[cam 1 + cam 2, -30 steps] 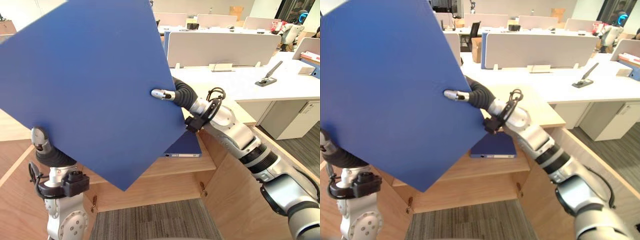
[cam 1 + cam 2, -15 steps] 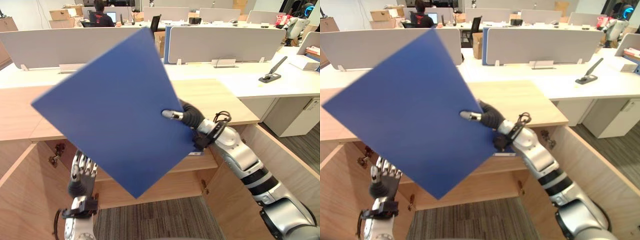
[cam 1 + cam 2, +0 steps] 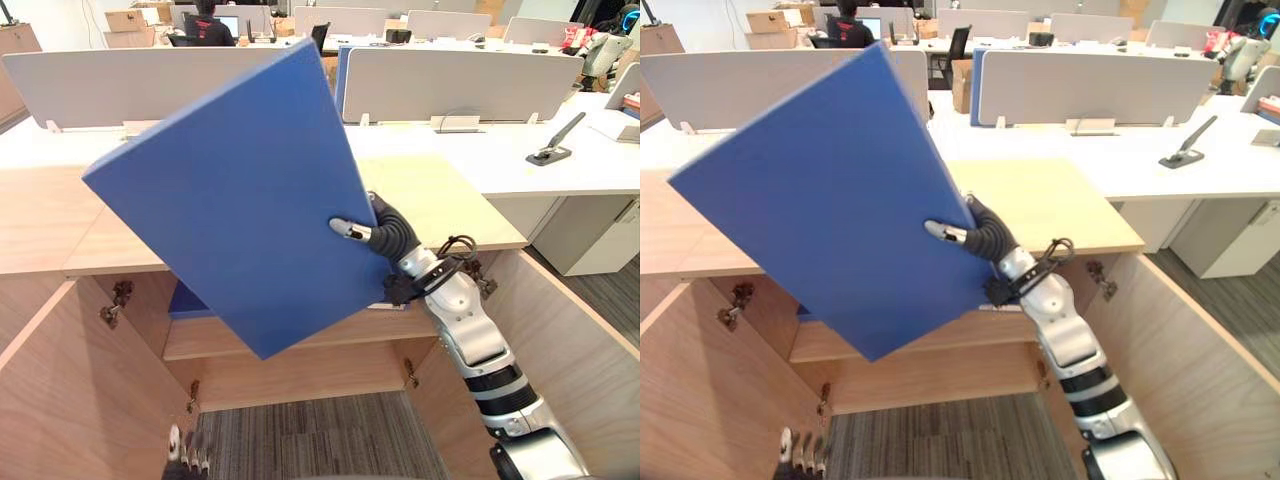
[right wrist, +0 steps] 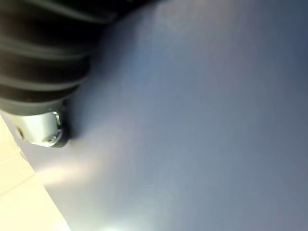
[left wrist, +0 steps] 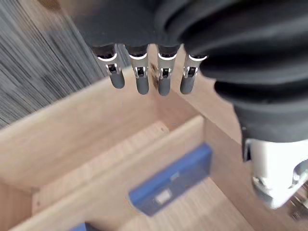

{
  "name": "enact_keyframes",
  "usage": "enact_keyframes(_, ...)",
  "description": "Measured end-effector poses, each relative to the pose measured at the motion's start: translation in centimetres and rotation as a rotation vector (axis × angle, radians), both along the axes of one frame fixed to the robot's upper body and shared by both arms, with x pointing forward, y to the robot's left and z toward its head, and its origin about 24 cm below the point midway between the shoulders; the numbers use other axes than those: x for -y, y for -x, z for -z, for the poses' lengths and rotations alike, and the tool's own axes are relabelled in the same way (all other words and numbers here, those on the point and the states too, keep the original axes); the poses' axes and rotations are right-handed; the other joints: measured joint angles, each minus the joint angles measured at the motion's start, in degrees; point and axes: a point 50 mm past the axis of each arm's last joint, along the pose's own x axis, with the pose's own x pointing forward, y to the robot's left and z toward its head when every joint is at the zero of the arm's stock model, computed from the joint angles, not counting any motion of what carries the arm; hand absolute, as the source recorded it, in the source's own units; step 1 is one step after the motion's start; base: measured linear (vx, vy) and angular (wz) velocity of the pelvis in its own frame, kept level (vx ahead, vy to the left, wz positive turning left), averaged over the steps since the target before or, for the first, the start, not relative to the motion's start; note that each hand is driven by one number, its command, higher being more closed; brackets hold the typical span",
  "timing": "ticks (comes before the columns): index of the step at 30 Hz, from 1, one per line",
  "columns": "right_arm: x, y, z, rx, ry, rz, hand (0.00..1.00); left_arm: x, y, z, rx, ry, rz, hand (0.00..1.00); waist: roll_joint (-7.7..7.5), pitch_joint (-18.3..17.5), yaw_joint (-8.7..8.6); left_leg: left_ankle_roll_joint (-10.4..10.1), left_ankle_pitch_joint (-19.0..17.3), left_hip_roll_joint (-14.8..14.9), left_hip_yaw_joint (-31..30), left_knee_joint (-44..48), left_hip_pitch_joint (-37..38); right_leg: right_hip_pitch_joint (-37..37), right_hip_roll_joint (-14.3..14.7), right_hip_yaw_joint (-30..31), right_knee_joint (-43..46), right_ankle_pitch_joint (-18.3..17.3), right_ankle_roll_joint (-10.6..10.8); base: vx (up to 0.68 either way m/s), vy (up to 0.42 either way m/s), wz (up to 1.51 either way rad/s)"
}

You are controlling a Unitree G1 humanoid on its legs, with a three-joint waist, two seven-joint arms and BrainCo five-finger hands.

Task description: Walk over to the cabinet, pick up the folder, carry it to the office cabinet, place the folder inside the office cabinet, then close the office cabinet door

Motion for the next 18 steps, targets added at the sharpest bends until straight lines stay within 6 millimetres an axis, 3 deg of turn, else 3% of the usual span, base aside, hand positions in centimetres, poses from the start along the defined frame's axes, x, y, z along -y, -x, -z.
enact_keyframes(3, -0.3, 0.1, 0.2, 0.012, 0.037, 0.006, 1.00, 0.3, 2.1, 0.7, -0.097, 0.002, 0.038, 0.00, -0.37, 0.2, 0.02, -0.1, 0.0, 0.2, 0.0, 0.0, 0.1, 0.2, 0.2, 0.0, 0.0, 0.0, 0.0, 0.00, 0.000, 0.00)
enact_keyframes(7, -3.0, 1.3, 1.8, -0.007, 0.130, -0.117, 1.00, 0.6, 5.2, 1.9, -0.272, 0.015, 0.097, 0.00, -0.66, 0.4, -0.36, -0.1, 0.1, 0.5, -0.1, 0.0, 0.3, 0.3, 0.5, 0.1, 0.0, 0.0, 0.0, 0.00, 0.000, 0.00)
enact_keyframes(8, -4.4, 2.5, 3.5, -0.055, 0.205, -0.243, 1.00, 0.6, 6.0, 2.0, -0.298, 0.024, 0.079, 0.00, -1.09, 0.6, -0.36, -0.1, 0.1, 0.6, -0.1, 0.0, 0.3, 0.3, 0.6, 0.1, -0.1, 0.0, 0.0, 0.00, 0.000, 0.00)
enact_keyframes(9, -4.6, 2.8, 3.8, -0.064, 0.222, -0.266, 1.00, 0.5, 6.0, 2.0, -0.302, 0.025, 0.075, 0.00, -1.15, 0.6, -0.29, -0.2, 0.1, 0.6, -0.1, 0.0, 0.3, 0.3, 0.6, 0.1, -0.2, 0.0, 0.0, 0.00, 0.000, 0.00)
enact_keyframes(12, -5.7, 5.0, 7.9, -0.188, 0.367, -0.424, 1.00, 0.3, 6.5, 2.1, -0.318, 0.027, 0.057, 0.00, -1.59, 0.9, 0.26, -0.2, 0.0, 0.6, -0.2, 0.0, 0.3, 0.3, 0.6, 0.1, -0.3, 0.0, 0.0, 0.00, 0.000, 0.00)
enact_keyframes(16, -4.3, 5.8, 13.7, -0.339, 0.592, -0.429, 1.00, 0.2, 6.4, 2.3, -0.331, 0.031, 0.065, 0.00, -1.88, 2.1, 0.29, -0.5, -0.3, 0.1, -0.5, 0.0, 0.2, 0.3, 0.2, 0.0, -0.2, 0.0, 0.0, 0.00, 0.000, 0.00)
enact_keyframes(18, -2.4, 5.8, 16.4, -0.389, 0.765, -0.395, 1.00, 0.2, 6.0, 2.3, -0.324, 0.030, 0.076, 0.00, -1.79, 2.8, 0.42, -0.5, -0.4, -0.3, -1.0, 0.0, 0.1, 0.3, -0.2, 0.0, -0.1, -0.1, 0.1, 0.00, 0.016, 0.04)
